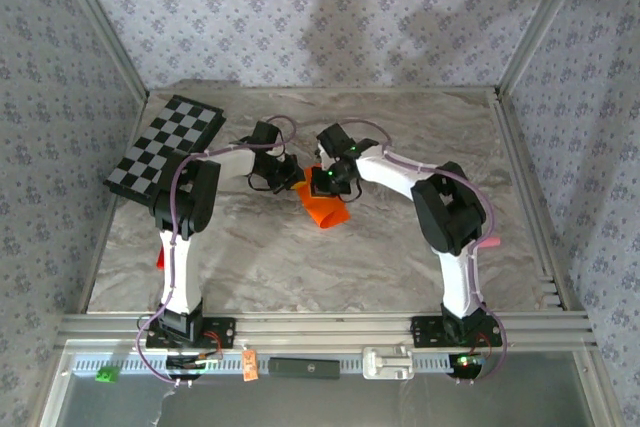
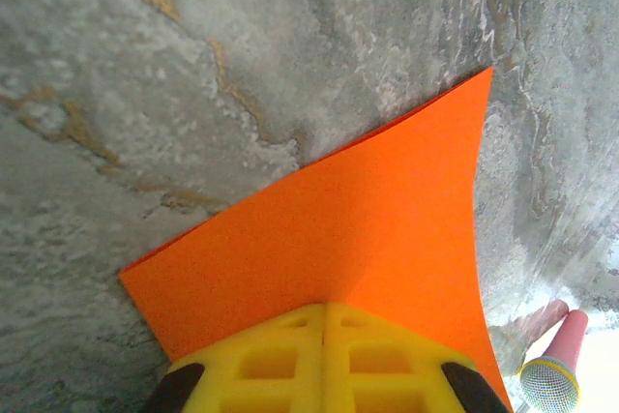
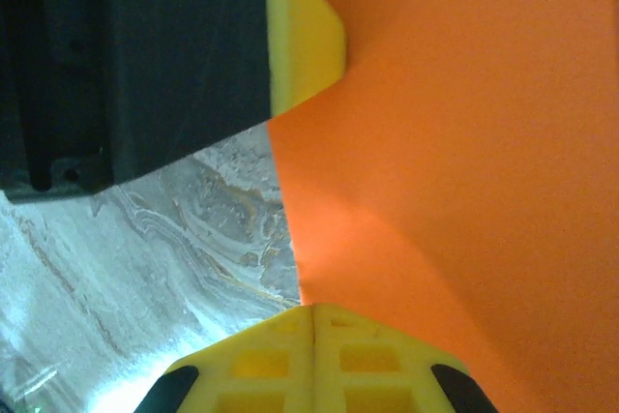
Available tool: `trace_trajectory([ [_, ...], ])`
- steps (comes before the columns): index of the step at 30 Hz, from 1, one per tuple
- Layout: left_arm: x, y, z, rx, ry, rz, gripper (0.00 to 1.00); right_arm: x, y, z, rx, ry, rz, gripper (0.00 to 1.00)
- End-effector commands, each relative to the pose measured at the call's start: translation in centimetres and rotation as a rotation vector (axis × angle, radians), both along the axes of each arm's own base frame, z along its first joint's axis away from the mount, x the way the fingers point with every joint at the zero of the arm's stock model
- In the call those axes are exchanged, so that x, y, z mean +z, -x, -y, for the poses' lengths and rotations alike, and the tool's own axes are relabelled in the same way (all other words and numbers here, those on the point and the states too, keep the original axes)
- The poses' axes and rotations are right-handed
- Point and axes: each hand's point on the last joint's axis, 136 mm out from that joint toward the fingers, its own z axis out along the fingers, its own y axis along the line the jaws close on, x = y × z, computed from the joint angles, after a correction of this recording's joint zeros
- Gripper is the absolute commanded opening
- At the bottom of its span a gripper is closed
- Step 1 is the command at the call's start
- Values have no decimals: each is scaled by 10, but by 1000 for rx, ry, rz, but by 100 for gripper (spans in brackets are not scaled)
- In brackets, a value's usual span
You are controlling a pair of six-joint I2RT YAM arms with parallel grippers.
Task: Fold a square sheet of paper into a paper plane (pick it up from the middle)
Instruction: First fold in half a square sheet of paper at the center of the table.
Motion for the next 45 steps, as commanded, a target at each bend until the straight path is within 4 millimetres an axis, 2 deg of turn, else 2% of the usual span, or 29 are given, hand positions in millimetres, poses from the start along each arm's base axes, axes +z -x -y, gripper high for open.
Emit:
trace_trajectory([
  [1, -51, 25, -28, 23, -155, -111, 1, -14, -3, 6, -14, 18, -20, 3],
  [11, -50, 23, -23, -50, -134, -91, 1, -39, -19, 30, -8, 113, -30, 3],
  [14, -50, 23, -22, -62, -132, -85, 1, -45, -21, 37, -18, 137, -33, 3],
  [21, -42, 13, -18, -118, -127, -29, 2, -59, -16, 40, -26, 149, -60, 3],
  [23, -34, 7, -17, -128, -121, -5, 2, -65, -13, 42, -32, 158, -71, 2],
  [26, -12, -2, -10, -107, -83, 30, 6, -75, -7, 47, -53, 175, -93, 2],
  [30, 31, -10, -3, -25, 6, 76, 21, -86, 0, 53, -103, 188, -128, 2],
  [32, 43, -5, 2, 6, 37, 86, 25, -91, 3, 55, -130, 190, -144, 2],
  [35, 42, 14, 7, 38, 55, 50, 25, -96, 5, 58, -167, 199, -158, 2],
  [40, 26, 44, 14, 86, 90, -13, 12, -98, 5, 62, -201, 210, -169, 1],
  [45, 17, 55, 18, 61, 73, -29, 6, -99, 5, 62, -204, 213, -174, 0],
])
